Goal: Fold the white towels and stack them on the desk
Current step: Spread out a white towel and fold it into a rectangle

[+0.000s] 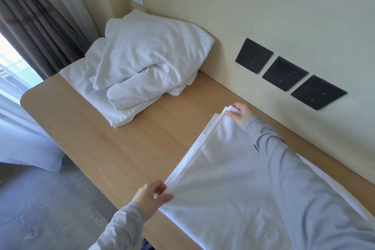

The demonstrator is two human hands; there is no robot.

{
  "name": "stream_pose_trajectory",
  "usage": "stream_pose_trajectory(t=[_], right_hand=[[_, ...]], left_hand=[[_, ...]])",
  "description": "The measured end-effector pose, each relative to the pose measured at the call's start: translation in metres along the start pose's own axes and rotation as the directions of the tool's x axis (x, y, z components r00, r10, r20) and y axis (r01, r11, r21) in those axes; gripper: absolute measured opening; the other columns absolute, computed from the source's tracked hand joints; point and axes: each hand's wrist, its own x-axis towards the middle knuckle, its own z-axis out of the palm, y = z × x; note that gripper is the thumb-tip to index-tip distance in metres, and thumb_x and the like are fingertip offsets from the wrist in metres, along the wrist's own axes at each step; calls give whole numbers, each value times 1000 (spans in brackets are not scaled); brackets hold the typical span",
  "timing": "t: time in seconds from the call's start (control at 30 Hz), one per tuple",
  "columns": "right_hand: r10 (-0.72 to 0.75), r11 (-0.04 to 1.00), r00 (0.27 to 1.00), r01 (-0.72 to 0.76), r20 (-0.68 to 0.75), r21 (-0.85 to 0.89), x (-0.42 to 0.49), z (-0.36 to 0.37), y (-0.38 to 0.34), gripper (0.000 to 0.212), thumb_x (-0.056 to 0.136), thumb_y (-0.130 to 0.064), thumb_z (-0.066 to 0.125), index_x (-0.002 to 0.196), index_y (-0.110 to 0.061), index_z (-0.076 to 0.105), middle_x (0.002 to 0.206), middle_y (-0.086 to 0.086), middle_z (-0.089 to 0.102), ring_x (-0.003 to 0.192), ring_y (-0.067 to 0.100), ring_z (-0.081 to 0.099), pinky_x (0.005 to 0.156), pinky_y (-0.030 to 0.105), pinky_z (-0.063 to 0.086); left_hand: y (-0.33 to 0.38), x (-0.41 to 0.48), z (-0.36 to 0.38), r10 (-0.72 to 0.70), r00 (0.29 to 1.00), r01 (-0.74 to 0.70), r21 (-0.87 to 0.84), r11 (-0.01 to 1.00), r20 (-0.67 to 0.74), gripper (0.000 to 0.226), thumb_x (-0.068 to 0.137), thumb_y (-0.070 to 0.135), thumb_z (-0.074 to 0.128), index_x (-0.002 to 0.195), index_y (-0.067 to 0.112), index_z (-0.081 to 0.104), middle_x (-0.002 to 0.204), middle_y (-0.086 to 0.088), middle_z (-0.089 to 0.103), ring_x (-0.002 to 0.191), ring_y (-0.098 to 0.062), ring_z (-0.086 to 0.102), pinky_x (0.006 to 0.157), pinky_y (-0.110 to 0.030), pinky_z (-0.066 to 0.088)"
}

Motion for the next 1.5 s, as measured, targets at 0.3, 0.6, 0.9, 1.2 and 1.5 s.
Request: stream_pose_trajectory(t=[0.3, 0.6, 0.9, 1.2, 1.5], right_hand=[[182, 964, 980, -161, 83, -209, 31, 57, 7, 36, 96, -30, 47, 124, -8, 48, 126, 15, 54, 98, 27, 52, 84, 34, 38], [54, 885, 996, -83, -78, -458, 29, 79, 9, 38, 93, -32, 53, 120, -5, 48, 122, 17, 52, 110, 31, 51, 90, 36, 38], [233, 903, 972, -210, 17, -376, 31, 68, 7, 50, 88, -39, 58, 127, -10, 47, 128, 11, 53, 117, 28, 50, 97, 39, 44], [109, 992, 994, -109, -8, -55, 14, 23, -3, 14, 86, -22, 61, 84, -13, 51, 85, 5, 49, 78, 21, 45, 67, 26, 34], [59, 965, 838, 92, -542, 246, -57, -119, -9, 24, 80, -26, 62, 75, -4, 54, 65, 5, 48, 65, 21, 42, 56, 26, 32]], left_hand=[[-16, 3, 4, -71, 997, 71, 49, 996, 1, 19, 79, 32, 70, 74, 23, 54, 82, 2, 65, 78, -17, 57, 71, -18, 42], [-20, 6, 6, -75, 991, 77, 16, 997, -114, 30, 72, 24, 78, 62, 27, 50, 82, 6, 59, 72, -9, 50, 64, -10, 39], [-17, 6, 0, -325, 945, 327, 157, 932, -38, 32, 72, 49, 74, 76, 24, 54, 94, 4, 51, 79, -10, 49, 58, -16, 40], [-12, -10, -5, -275, 961, 267, -302, 915, 17, 22, 75, 8, 75, 69, 6, 54, 78, -10, 61, 53, -23, 61, 54, -30, 57], [100, 16, -89, 191, 948, -230, -131, 964, -255, 28, 69, 17, 81, 65, 10, 54, 60, 2, 52, 61, -21, 49, 67, -33, 46]])
